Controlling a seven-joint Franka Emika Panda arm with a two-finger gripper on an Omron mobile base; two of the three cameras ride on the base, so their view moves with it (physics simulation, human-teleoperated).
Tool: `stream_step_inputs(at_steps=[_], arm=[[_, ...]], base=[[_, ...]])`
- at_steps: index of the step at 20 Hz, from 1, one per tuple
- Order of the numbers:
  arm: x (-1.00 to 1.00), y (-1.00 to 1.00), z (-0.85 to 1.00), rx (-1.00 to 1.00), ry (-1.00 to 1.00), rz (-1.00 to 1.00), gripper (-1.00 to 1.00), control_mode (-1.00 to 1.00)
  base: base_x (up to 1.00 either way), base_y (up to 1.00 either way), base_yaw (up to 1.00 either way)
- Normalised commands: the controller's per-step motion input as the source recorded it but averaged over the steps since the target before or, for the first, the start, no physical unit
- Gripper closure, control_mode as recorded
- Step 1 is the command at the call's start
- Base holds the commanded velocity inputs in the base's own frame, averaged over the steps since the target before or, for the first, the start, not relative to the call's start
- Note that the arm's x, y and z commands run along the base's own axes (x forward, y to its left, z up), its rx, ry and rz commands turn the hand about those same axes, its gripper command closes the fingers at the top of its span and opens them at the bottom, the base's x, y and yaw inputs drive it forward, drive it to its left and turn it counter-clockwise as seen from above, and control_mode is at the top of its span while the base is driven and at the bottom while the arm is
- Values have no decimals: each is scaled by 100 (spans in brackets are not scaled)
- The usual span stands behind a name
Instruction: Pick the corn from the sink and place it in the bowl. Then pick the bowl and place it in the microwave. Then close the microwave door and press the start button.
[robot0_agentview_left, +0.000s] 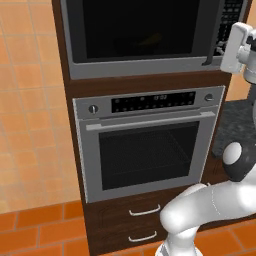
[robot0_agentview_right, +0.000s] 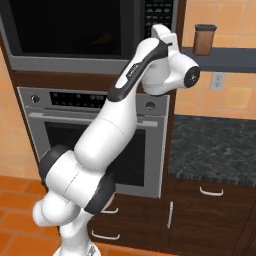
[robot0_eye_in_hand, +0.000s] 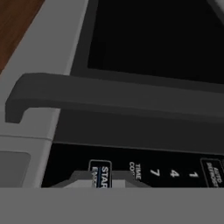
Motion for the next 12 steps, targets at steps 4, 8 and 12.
stream_step_inputs(at_steps=[4, 8, 12], arm=[[14, 0, -2, 0, -9, 0, 100, -100], [-55, 0, 0, 0, -7, 0, 100, -100], [-100, -1, -2, 0, -2, 0, 100, -100]], base=[[0, 0, 0], [0, 0, 0], [0, 0, 0]])
